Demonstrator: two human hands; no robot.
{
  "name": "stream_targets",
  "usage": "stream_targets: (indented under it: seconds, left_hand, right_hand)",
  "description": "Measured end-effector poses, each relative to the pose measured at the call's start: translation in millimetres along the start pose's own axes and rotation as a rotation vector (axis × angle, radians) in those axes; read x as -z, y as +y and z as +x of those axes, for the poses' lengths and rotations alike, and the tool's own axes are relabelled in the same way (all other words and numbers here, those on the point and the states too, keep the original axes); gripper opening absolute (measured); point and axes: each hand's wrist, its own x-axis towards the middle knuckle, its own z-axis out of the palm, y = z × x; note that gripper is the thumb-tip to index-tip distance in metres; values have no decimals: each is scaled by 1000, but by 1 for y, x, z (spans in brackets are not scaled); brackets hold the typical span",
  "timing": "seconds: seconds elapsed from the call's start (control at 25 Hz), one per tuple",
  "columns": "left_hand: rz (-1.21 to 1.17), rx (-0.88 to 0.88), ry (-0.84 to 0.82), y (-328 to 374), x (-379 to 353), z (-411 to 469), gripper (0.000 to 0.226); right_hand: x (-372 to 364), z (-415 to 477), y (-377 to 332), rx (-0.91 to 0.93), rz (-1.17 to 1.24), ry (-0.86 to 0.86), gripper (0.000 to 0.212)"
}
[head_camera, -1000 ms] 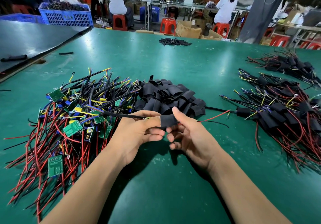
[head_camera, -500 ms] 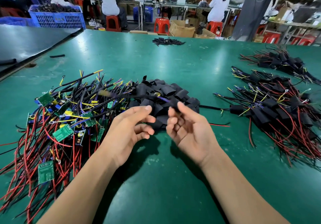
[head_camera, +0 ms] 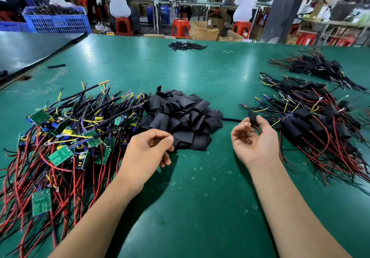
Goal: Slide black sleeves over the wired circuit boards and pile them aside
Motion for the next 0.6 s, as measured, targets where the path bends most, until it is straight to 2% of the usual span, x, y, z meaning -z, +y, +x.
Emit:
stream_targets:
  seconds: [0.24, 0.32, 0.36, 0.4, 0.52, 0.6]
  left_hand:
    - [60, 9, -1, -3, -1, 2, 9]
    - [73, 5, -5, -3, -1, 1, 10]
    - [83, 2, -6, -3, -1, 1, 10]
    - [91, 0, -7, -3, -1, 1, 10]
    - [100, -4, -5, -2, 0, 0, 10]
    - [110, -7, -5, -3, 1, 1, 11]
  right_hand:
    - [4, 6, -18, 120, 168, 54, 34]
    - [5, 9, -19, 201, 40, 40, 24]
    - [5, 10, -15, 285, -171, 46, 19]
    - [4, 11, -10, 418, -481, 61, 17]
    - [13, 19, 8, 834, -1492, 48, 28]
    - [18, 28, 10, 906, -1864, 57, 37]
